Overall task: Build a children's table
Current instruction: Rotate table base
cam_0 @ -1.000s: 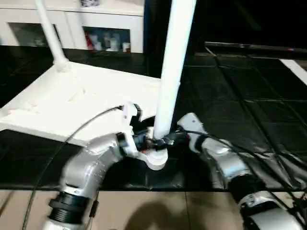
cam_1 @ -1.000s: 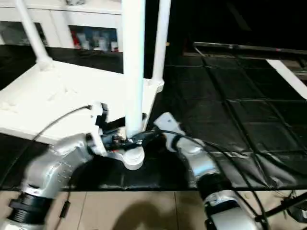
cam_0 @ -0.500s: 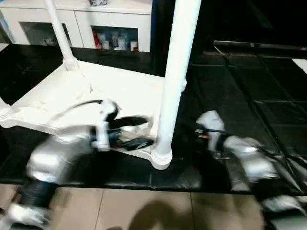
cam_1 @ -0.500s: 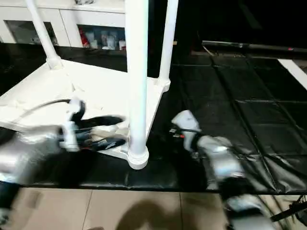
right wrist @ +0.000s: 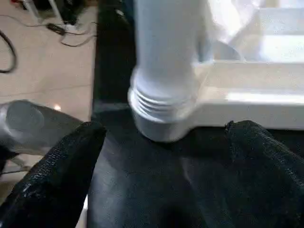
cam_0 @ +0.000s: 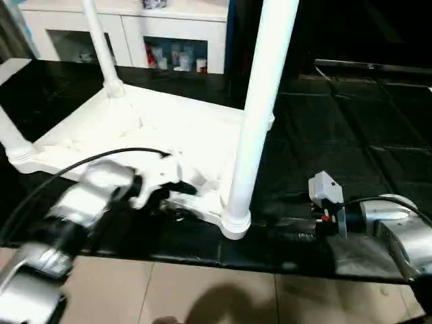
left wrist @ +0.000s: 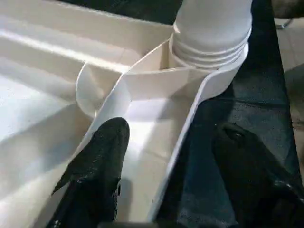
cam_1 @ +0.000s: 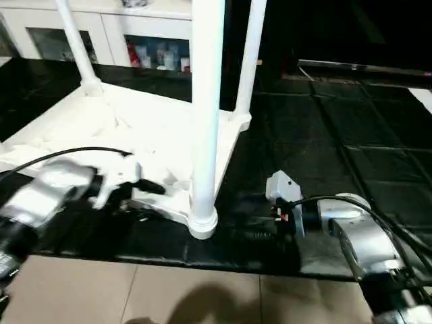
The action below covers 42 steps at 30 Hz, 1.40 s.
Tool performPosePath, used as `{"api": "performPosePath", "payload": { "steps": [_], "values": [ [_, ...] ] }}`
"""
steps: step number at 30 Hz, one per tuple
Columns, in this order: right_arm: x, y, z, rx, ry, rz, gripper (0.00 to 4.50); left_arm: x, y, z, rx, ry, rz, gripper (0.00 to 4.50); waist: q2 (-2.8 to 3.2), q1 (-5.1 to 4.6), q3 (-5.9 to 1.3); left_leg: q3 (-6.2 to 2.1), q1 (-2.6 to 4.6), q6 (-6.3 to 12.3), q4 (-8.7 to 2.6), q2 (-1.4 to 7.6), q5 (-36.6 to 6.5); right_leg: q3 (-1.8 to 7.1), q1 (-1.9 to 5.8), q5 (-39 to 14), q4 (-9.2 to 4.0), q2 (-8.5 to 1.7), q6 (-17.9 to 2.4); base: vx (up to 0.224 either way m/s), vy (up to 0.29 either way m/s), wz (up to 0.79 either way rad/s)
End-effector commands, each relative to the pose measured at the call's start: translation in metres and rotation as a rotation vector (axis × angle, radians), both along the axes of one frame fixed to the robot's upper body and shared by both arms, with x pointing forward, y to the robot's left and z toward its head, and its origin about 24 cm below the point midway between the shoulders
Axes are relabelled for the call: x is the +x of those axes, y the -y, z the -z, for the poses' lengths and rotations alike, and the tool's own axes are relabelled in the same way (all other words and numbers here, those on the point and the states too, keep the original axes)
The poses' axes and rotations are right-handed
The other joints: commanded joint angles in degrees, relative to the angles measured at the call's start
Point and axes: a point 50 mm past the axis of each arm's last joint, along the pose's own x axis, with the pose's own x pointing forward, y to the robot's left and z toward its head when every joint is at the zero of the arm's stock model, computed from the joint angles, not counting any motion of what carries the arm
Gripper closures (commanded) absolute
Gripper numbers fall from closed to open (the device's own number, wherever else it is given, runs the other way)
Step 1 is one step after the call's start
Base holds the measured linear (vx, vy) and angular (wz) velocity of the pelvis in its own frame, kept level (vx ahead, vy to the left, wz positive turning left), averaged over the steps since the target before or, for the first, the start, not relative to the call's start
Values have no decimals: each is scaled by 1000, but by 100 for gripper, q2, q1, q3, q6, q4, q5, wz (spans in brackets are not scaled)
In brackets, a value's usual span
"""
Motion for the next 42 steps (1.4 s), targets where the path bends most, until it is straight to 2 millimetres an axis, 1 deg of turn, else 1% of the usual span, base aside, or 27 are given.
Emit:
{"api": "performPosePath", "payload": {
  "steps": [1,3,4,5,6,8,10,11,13,15,16,17,19,20,21,22,24,25,27,30,32,35,36,38,39,40,42],
  "values": [
    [-2,0,-4,3,-9,-16,0,1,4,0,17,8,39,167,32,53,-430,-158,-40,481,-319,362,-131,416,356,-375,-436,-680,-683,0,0,0],
    [-5,-1,-4,3,-29,-28,0,3,11,3,18,8,71,176,54,69,-435,-156,-41,491,-307,359,-104,411,353,-246,-428,-680,-713,0,0,0],
    [-6,-2,-4,2,-32,-29,0,3,13,5,23,8,82,189,38,84,-432,-153,-42,520,-302,348,-95,410,353,-255,-444,-663,-661,0,0,0],
    [-6,-2,-4,2,-33,-29,0,3,14,6,26,10,88,208,69,102,-445,-164,-47,511,-300,354,-79,409,360,-228,-427,-680,-665,0,0,0],
    [-6,-2,-4,2,-35,-29,0,4,16,7,29,14,91,208,61,104,-443,-164,-51,507,-302,360,-101,405,353,-229,-441,-682,-647,0,0,0],
    [-8,-3,-5,15,-46,-27,0,7,19,9,32,25,91,212,67,119,-447,-167,-50,484,-302,361,-133,398,356,-220,-443,-684,-645,0,0,0],
    [-11,-4,-7,29,-60,-33,0,8,22,10,35,30,95,241,80,123,-448,-166,-54,471,-297,351,-140,396,363,-233,-446,-673,-618,0,0,0],
    [-12,-4,-8,35,-67,-35,0,9,23,11,36,30,99,249,73,136,-447,-167,-58,493,-294,345,-137,399,369,-246,-461,-672,-554,0,0,0],
    [-16,-4,-8,42,-82,-40,0,10,25,13,38,28,109,257,102,155,-454,-179,-50,473,-301,364,-170,397,359,-274,-462,-687,-552,0,0,0],
    [-18,-3,-8,36,-84,-40,0,11,27,14,37,26,113,286,83,159,-452,-174,-52,454,-300,356,-201,394,364,-309,-469,-683,-525,0,0,0],
    [-18,-3,-7,33,-85,-39,0,11,28,15,37,26,116,286,82,159,-454,-173,-54,431,-302,354,-211,390,363,-358,-474,-690,-521,0,0,0],
    [-18,-3,-7,31,-87,-39,0,11,29,16,39,23,121,297,96,157,-450,-174,-55,419,-303,353,-228,391,362,-396,-479,-693,-524,0,0,0],
    [-19,-3,-7,29,-88,-38,0,11,29,17,40,21,126,297,91,159,-451,-172,-60,413,-304,350,-223,390,366,-427,-484,-688,-514,0,0,0],
    [-17,-4,-6,16,-79,-29,0,11,30,18,44,16,132,317,99,165,-452,-175,-58,406,-305,350,-230,388,366,-456,-487,-693,-508,0,0,0],
    [-17,-4,-5,9,-74,-22,0,11,30,19,45,15,134,332,93,159,-453,-173,-58,404,-305,345,-221,387,363,-472,-495,-685,-479,0,0,0],
    [-16,-4,-4,2,-72,-23,0,11,31,20,51,13,136,332,96,163,-459,-180,-53,401,-307,357,-213,389,363,-439,-484,-694,-493,0,0,0],
    [-17,-5,-4,0,-76,-26,0,11,31,22,61,14,140,349,96,167,-458,-181,-52,407,-305,362,-191,391,357,-344,-472,-690,-525,0,0,0],
    [-18,-7,-4,3,-78,-29,0,12,32,23,70,16,140,349,86,171,-452,-171,-54,427,-298,344,-206,390,361,-354,-485,-683,-507,0,0,0],
    [-18,-8,-4,7,-78,-32,0,12,31,23,74,10,132,376,91,193,-461,-178,-60,428,-298,354,-171,392,370,-311,-469,-699,-509,0,0,0],
    [-19,-8,-4,11,-80,-36,0,12,31,26,73,-41,107,386,91,210,-459,-174,-48,425,-305,368,-198,395,362,-370,-474,-706,-509,0,0,0],
    [-19,-9,-3,8,-79,-35,0,12,30,29,75,-93,75,409,94,212,-462,-182,-57,418,-304,381,-146,397,369,-279,-449,-721,-557,0,0,0],
    [-18,-9,-2,3,-73,-32,0,12,27,35,121,-128,29,414,83,190,-460,-177,-64,452,-299,367,-131,396,371,-177,-445,-719,-611,0,0,0],
    [-17,-9,-2,2,-70,-29,0,12,26,37,135,-149,6,422,62,175,-458,-167,-69,462,-295,351,-138,396,381,-218,-456,-716,-595,0,0,0],
    [-15,-9,-3,1,-57,-18,0,12,29,43,91,-257,-101,428,59,144,-444,-153,-73,468,-294,318,-147,386,384,-412,-482,-704,-542,0,0,0],
    [-14,-9,-3,0,-54,-17,0,12,30,44,78,-274,-128,431,57,127,-430,-148,-67,483,-298,307,-167,379,380,-640,-519,-703,-512,0,0,0],
    [-13,-8,-3,-1,-51,-14,0,14,32,45,58,-293,-179,435,41,109,-426,-141,-73,508,-295,286,-196,373,390,-896,-547,-697,-460,0,0,0],
    [-13,-8,-3,-2,-49,-12,0,16,34,46,37,-297,-250,435,55,99,-433,-148,-80,566,-292,272,-158,362,383,-1109,-569,-683,-390,0,0,0]
  ]
}}
